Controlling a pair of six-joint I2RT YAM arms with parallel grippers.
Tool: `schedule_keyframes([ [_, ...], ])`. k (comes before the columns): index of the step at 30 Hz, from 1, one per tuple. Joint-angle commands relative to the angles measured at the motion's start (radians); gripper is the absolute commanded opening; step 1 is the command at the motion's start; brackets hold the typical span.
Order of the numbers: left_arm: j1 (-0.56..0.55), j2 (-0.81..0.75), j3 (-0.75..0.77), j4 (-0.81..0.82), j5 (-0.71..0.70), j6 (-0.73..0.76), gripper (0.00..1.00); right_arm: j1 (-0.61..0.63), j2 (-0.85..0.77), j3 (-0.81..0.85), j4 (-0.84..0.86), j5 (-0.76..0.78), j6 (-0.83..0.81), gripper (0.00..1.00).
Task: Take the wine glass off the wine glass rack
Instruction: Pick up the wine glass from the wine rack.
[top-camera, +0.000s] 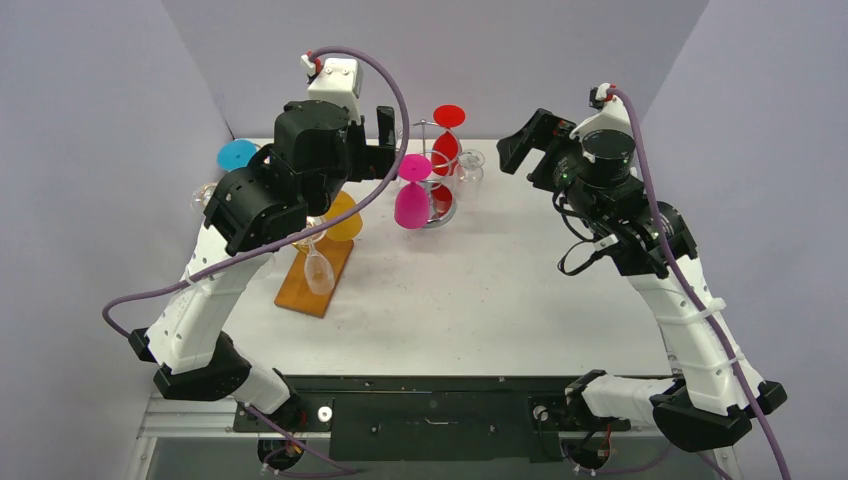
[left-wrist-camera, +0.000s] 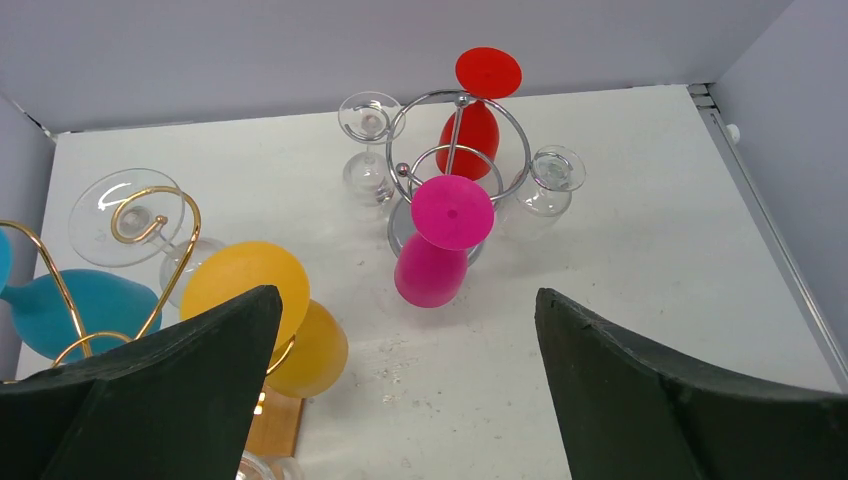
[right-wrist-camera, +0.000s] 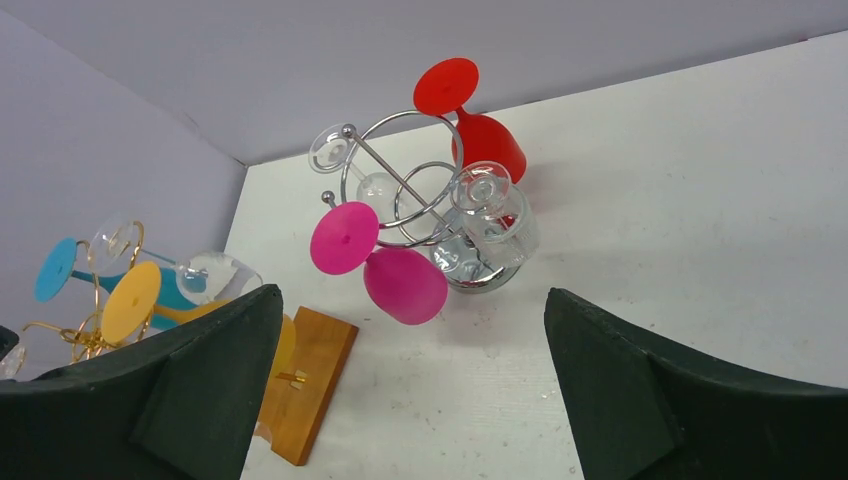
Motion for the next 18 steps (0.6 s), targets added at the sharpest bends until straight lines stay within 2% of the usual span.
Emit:
schedule_keyframes([
  [1,0.003,-0.015,0.026,0.007,-0.008,-0.01,0.96,0.005,-0.009,0.026,0.024,0.0,-0.01,0.99],
  [12,0.003,-0.018,0.038,-0.065,-0.029,-0.022,0.96,0.017,0.013,-0.009,0.073,-0.101,0.048,0.99],
  [18,0.004,-0.065,0.005,-0.068,-0.053,-0.027,0.96,0.093,0.084,-0.006,0.124,-0.16,0.11,0.96],
])
